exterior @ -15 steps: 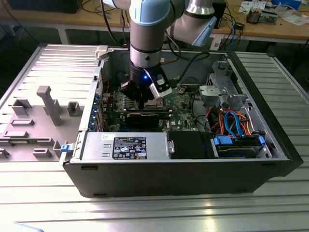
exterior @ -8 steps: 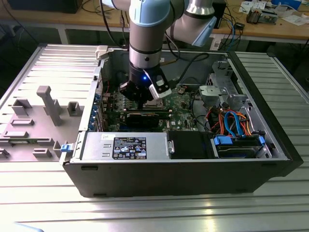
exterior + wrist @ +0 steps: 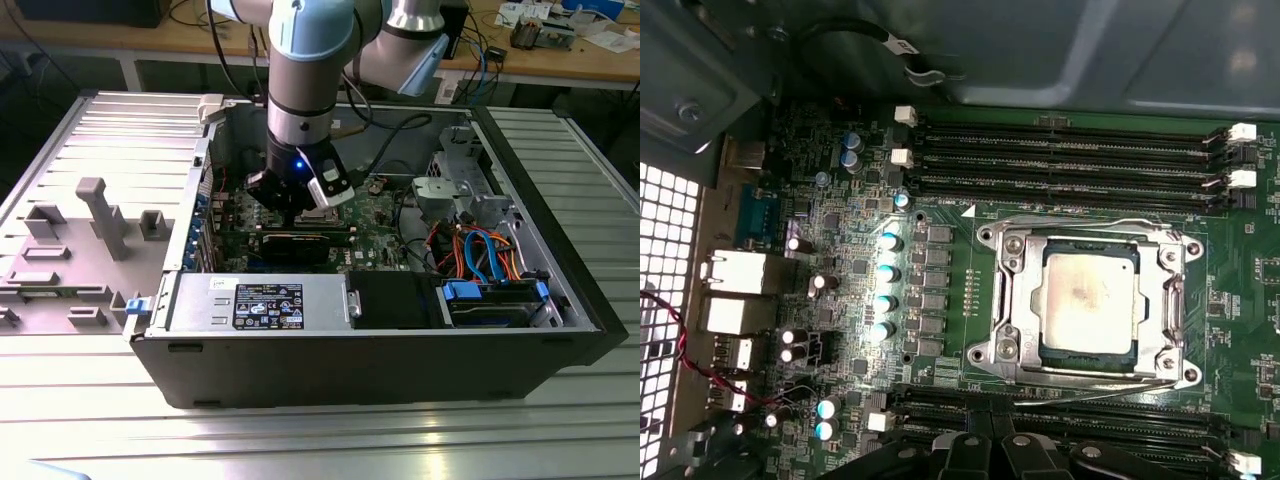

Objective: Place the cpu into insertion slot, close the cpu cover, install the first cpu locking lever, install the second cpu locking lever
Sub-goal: 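Install the second cpu locking lever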

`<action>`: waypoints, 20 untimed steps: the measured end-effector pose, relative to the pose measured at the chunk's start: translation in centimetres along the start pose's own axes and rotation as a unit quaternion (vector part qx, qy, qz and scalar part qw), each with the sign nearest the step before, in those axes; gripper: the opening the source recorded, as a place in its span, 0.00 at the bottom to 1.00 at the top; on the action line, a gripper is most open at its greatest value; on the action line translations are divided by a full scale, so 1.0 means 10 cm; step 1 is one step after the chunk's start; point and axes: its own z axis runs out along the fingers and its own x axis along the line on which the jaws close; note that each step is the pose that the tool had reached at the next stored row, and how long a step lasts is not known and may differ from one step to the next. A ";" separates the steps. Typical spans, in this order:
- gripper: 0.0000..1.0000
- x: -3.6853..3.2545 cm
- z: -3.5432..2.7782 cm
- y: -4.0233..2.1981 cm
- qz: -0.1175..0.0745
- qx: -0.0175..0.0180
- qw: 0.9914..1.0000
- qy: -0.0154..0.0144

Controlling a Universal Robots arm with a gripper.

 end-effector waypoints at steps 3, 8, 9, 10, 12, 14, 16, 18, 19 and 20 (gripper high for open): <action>0.11 0.000 0.005 0.000 0.000 0.000 1.000 0.000; 0.11 -0.001 0.018 -0.005 0.000 -0.002 1.000 0.000; 0.11 -0.001 0.018 -0.010 0.000 -0.002 1.000 0.000; 0.11 0.000 0.016 -0.014 0.000 -0.002 1.000 0.000; 0.11 0.001 0.016 -0.022 0.000 -0.002 1.000 0.000; 0.11 0.001 0.015 -0.027 0.000 -0.002 1.000 0.000; 0.11 0.003 0.014 -0.037 0.000 -0.003 1.000 0.000; 0.11 0.005 0.015 -0.039 0.000 -0.004 1.000 0.000; 0.11 0.008 0.018 -0.041 0.000 -0.006 1.000 0.000; 0.11 0.011 0.021 -0.041 0.000 -0.007 1.000 -0.001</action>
